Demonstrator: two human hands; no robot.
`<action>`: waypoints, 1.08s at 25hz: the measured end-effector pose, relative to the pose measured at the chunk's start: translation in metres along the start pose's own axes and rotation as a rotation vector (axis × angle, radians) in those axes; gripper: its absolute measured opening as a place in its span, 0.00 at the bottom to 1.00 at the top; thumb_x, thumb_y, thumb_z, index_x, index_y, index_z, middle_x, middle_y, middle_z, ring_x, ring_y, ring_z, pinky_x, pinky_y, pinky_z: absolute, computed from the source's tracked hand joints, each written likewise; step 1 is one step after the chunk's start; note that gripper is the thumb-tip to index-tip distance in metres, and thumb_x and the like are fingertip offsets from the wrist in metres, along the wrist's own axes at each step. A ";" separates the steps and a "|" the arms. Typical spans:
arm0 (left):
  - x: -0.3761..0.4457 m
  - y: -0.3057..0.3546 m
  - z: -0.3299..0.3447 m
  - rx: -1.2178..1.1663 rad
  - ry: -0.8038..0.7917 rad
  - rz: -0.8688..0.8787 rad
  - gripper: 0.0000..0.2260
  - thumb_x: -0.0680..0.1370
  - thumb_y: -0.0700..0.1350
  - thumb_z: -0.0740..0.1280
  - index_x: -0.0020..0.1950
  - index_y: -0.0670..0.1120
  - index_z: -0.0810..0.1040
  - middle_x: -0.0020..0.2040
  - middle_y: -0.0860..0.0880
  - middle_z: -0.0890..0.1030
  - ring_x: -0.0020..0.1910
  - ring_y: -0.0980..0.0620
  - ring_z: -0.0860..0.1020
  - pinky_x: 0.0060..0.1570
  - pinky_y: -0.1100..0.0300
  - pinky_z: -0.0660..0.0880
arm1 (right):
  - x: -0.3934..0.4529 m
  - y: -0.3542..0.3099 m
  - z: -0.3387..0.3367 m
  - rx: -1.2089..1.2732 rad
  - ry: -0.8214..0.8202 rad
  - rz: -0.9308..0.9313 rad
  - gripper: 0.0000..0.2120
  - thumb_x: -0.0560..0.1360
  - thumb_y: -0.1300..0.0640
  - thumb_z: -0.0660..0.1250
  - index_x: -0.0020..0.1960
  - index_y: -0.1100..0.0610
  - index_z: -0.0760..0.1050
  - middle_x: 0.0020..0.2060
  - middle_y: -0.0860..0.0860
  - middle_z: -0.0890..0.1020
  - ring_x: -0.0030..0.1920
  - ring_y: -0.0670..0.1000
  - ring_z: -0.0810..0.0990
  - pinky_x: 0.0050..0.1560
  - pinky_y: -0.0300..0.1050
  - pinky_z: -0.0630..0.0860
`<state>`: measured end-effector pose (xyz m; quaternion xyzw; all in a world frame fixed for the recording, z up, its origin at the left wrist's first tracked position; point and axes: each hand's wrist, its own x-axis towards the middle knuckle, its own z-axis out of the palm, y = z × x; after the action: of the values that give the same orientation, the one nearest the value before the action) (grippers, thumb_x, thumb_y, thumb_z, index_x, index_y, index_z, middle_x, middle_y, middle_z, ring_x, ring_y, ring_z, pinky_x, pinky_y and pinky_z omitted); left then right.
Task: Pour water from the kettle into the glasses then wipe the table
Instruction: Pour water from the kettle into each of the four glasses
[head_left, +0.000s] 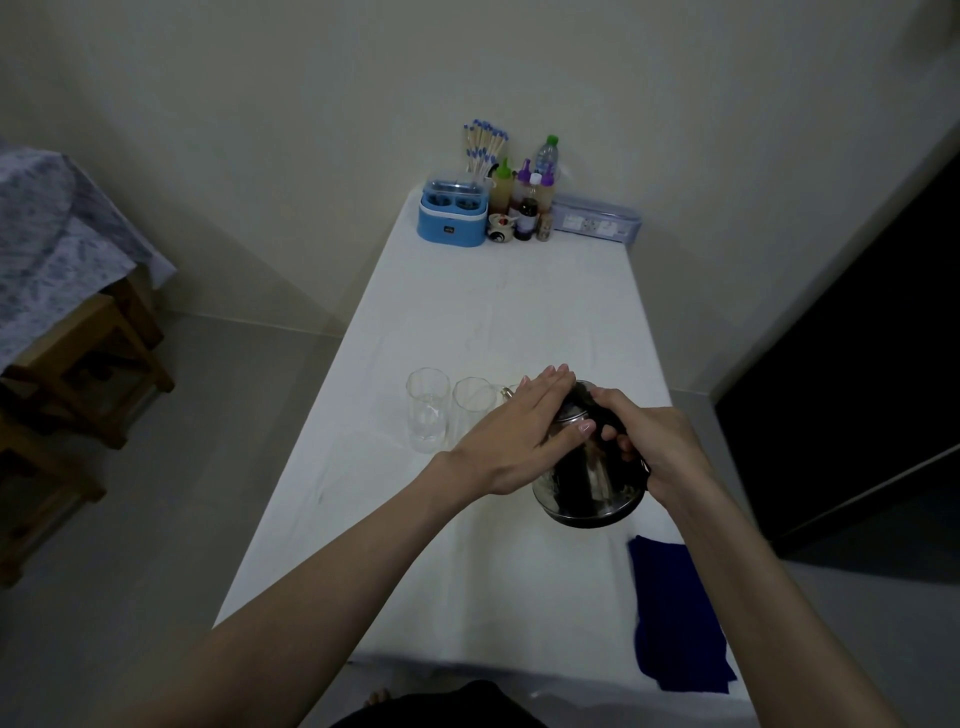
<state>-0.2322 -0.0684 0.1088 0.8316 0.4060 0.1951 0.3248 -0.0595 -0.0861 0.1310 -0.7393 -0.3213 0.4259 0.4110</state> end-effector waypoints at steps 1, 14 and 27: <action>0.000 0.000 0.000 0.001 -0.001 0.000 0.31 0.83 0.58 0.52 0.80 0.44 0.49 0.81 0.49 0.50 0.79 0.58 0.45 0.76 0.62 0.41 | 0.000 0.000 0.000 -0.002 0.000 -0.002 0.24 0.59 0.38 0.76 0.36 0.60 0.84 0.29 0.52 0.82 0.32 0.51 0.74 0.40 0.48 0.73; 0.000 -0.002 -0.001 -0.005 -0.011 0.006 0.31 0.83 0.58 0.52 0.80 0.44 0.49 0.81 0.48 0.51 0.79 0.57 0.45 0.77 0.59 0.42 | 0.002 0.002 0.003 0.013 0.003 0.010 0.24 0.60 0.39 0.76 0.37 0.60 0.85 0.28 0.52 0.82 0.31 0.51 0.73 0.39 0.48 0.72; -0.001 -0.006 -0.002 -0.002 -0.019 0.006 0.31 0.83 0.58 0.52 0.80 0.44 0.49 0.81 0.49 0.51 0.79 0.58 0.45 0.77 0.60 0.42 | -0.002 0.002 0.006 0.006 0.005 0.001 0.27 0.58 0.36 0.75 0.38 0.61 0.85 0.28 0.52 0.82 0.31 0.51 0.74 0.40 0.49 0.73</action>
<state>-0.2371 -0.0654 0.1059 0.8344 0.4000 0.1887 0.3288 -0.0656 -0.0869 0.1281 -0.7393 -0.3186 0.4252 0.4136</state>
